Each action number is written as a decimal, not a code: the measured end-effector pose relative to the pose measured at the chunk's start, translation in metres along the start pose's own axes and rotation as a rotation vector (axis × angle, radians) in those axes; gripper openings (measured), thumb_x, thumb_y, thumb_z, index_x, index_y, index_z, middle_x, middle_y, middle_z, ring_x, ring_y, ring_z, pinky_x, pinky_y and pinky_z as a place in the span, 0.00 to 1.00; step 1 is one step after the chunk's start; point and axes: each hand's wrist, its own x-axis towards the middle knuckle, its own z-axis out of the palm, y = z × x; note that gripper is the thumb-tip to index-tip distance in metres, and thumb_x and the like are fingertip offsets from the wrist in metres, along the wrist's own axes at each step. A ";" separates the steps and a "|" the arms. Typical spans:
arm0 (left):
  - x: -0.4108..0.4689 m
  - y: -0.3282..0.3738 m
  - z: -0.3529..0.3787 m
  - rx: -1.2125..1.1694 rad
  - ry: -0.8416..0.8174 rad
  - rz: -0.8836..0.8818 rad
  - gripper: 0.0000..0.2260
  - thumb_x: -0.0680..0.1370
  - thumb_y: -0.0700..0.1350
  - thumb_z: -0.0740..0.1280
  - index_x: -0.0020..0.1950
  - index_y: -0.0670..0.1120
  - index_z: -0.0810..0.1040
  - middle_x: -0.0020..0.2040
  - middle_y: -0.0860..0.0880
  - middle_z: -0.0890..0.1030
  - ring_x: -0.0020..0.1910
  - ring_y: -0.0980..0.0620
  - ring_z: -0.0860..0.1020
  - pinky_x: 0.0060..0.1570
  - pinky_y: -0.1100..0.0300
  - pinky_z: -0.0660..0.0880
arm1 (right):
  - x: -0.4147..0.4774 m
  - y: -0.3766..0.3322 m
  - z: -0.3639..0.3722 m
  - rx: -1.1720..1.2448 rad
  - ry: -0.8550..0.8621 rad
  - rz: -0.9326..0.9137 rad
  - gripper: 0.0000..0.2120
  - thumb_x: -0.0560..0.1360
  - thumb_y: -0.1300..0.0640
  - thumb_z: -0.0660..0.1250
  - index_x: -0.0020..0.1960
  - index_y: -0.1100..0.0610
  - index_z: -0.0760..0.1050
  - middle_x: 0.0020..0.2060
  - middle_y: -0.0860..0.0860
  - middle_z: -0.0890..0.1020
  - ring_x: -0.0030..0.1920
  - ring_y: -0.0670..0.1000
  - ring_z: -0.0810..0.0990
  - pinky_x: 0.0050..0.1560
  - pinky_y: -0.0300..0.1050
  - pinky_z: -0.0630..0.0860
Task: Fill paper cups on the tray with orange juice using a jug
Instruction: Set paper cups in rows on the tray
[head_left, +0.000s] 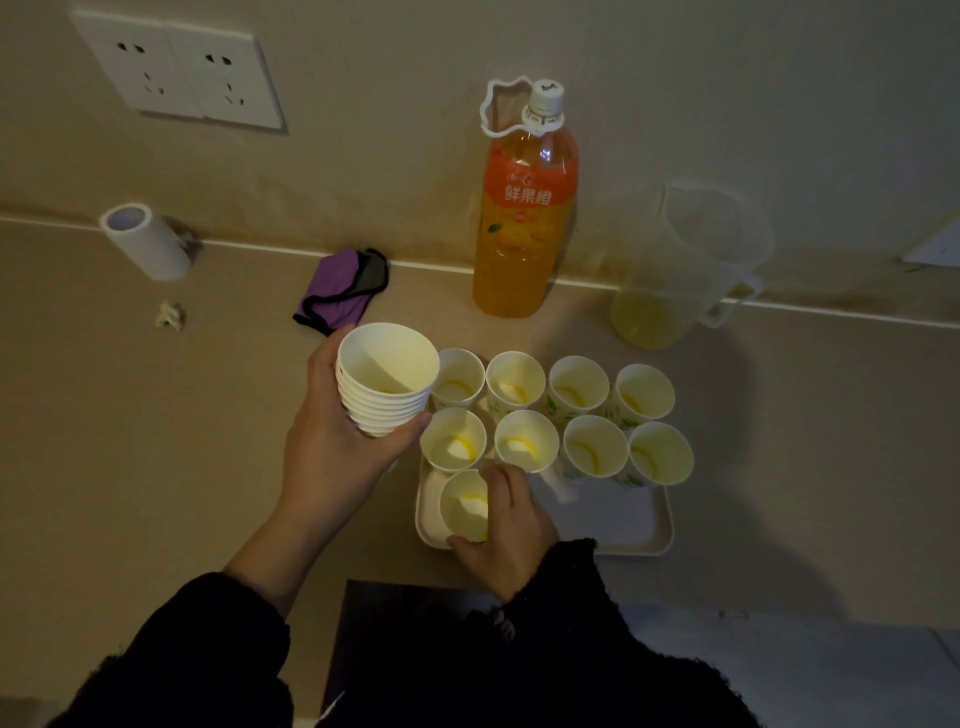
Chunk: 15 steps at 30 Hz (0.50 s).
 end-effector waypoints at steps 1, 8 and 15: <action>0.000 0.000 0.000 0.001 0.001 -0.002 0.38 0.60 0.63 0.70 0.65 0.64 0.57 0.55 0.77 0.67 0.57 0.62 0.72 0.52 0.58 0.72 | 0.000 0.001 0.000 0.008 -0.008 0.004 0.34 0.56 0.40 0.66 0.57 0.56 0.68 0.50 0.55 0.78 0.41 0.56 0.82 0.29 0.41 0.77; 0.000 0.002 0.001 0.009 -0.004 0.005 0.38 0.59 0.63 0.70 0.65 0.64 0.57 0.56 0.78 0.66 0.57 0.61 0.71 0.53 0.58 0.72 | -0.003 0.003 0.001 0.083 -0.035 0.011 0.33 0.58 0.39 0.60 0.58 0.55 0.66 0.52 0.56 0.79 0.44 0.59 0.82 0.32 0.46 0.79; 0.001 0.004 0.003 -0.007 -0.011 0.007 0.37 0.60 0.62 0.71 0.64 0.66 0.57 0.56 0.73 0.69 0.57 0.62 0.72 0.51 0.62 0.72 | 0.000 0.001 0.003 0.102 -0.056 0.041 0.33 0.58 0.37 0.60 0.57 0.54 0.67 0.50 0.54 0.79 0.39 0.55 0.82 0.26 0.41 0.76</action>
